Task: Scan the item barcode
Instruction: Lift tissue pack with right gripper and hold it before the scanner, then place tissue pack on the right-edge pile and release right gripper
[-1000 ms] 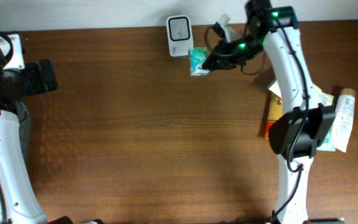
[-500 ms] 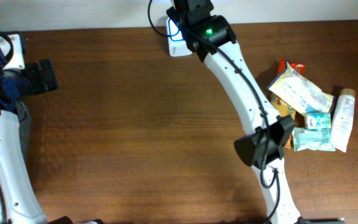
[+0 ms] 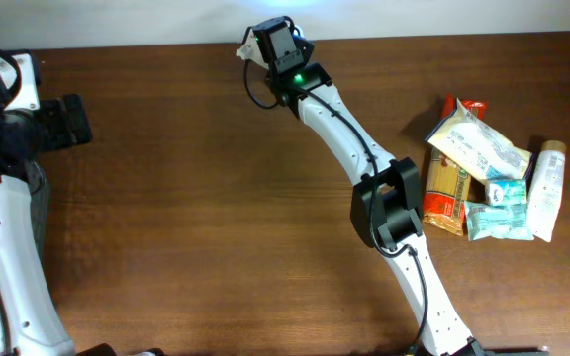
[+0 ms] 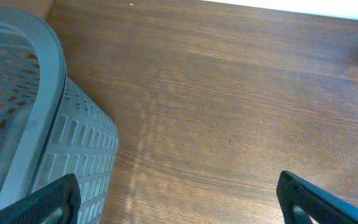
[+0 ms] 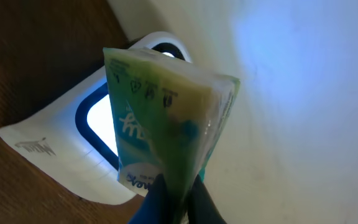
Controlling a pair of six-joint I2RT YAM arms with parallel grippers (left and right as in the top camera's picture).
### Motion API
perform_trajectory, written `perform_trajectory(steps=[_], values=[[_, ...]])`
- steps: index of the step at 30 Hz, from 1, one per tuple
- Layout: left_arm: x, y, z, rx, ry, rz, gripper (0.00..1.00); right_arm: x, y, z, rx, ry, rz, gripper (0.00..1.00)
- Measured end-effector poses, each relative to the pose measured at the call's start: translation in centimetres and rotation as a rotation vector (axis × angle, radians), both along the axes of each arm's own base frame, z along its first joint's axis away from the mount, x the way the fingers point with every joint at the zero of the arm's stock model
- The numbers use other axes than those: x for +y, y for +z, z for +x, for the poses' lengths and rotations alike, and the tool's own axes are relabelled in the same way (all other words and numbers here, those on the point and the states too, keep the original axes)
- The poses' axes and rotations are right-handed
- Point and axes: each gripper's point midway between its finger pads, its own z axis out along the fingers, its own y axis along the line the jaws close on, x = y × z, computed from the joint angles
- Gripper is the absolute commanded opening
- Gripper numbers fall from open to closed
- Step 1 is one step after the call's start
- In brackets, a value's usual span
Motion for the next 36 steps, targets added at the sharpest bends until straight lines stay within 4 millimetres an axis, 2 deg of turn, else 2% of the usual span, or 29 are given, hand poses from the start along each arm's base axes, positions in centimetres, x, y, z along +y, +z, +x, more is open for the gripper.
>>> perform_trajectory(steps=[5,8,11,14,15,18,20,21,22,24,25,27,29,30,31,34,36], values=[[0.0,0.0,0.0,0.0,0.0,0.0,0.99,-1.9,0.8,0.2,-0.039,-0.085,-0.074,0.04],[0.0,0.0,0.0,0.0,0.0,0.0,0.99,-2.3,0.5,-0.4,-0.016,-0.093,-0.142,0.04],[0.0,0.0,0.0,0.0,0.0,0.0,0.99,-1.2,-0.1,-2.0,0.041,-0.061,-0.185,0.04],[0.0,0.0,0.0,-0.001,0.0,0.001,0.99,1.0,0.6,-5.6,0.157,0.036,-0.187,0.04],[0.0,0.0,0.0,0.0,0.0,0.001,0.99,1.7,1.6,-7.3,0.206,0.078,-0.163,0.04],[0.0,0.0,0.0,0.001,0.0,0.0,0.99,3.3,7.7,-13.0,0.308,0.194,0.0,0.04],[0.0,0.0,0.0,0.0,0.0,0.0,0.99,3.2,11.4,-16.1,0.349,0.225,0.108,0.04],[0.0,0.0,0.0,0.0,0.0,0.001,0.99,2.7,14.3,-18.8,0.379,0.241,0.191,0.04],[0.0,0.0,0.0,0.0,0.0,0.0,0.99,2.1,15.8,-20.2,0.397,0.232,0.238,0.04],[0.0,0.0,0.0,0.0,0.0,0.001,0.99,-0.2,16.6,-22.5,0.471,0.162,0.283,0.04],[0.0,0.0,0.0,0.0,0.0,0.0,0.99,-2.5,15.8,-23.0,0.529,0.09,0.284,0.04],[0.0,0.0,0.0,0.0,0.0,0.0,0.99,-5.5,14.8,-22.5,0.574,-0.017,0.307,0.04],[0.0,0.0,0.0,0.0,0.0,0.0,0.99,-10.0,14.2,-21.1,0.582,-0.181,0.374,0.04],[0.0,0.0,0.0,0.0,0.0,0.001,0.99,-10.4,14.1,-20.9,0.581,-0.218,0.398,0.04],[0.0,0.0,0.0,0.0,0.0,0.0,0.99,-15.9,13.4,-19.9,0.578,-0.395,0.465,0.04],[0.0,0.0,0.0,0.0,0.0,0.0,0.99,-24.4,10.9,-20.0,0.599,-0.731,0.586,0.04],[0.0,0.0,0.0,0.0,0.0,0.0,0.99,-30.6,6.4,-22.0,0.682,-0.984,0.629,0.04]])
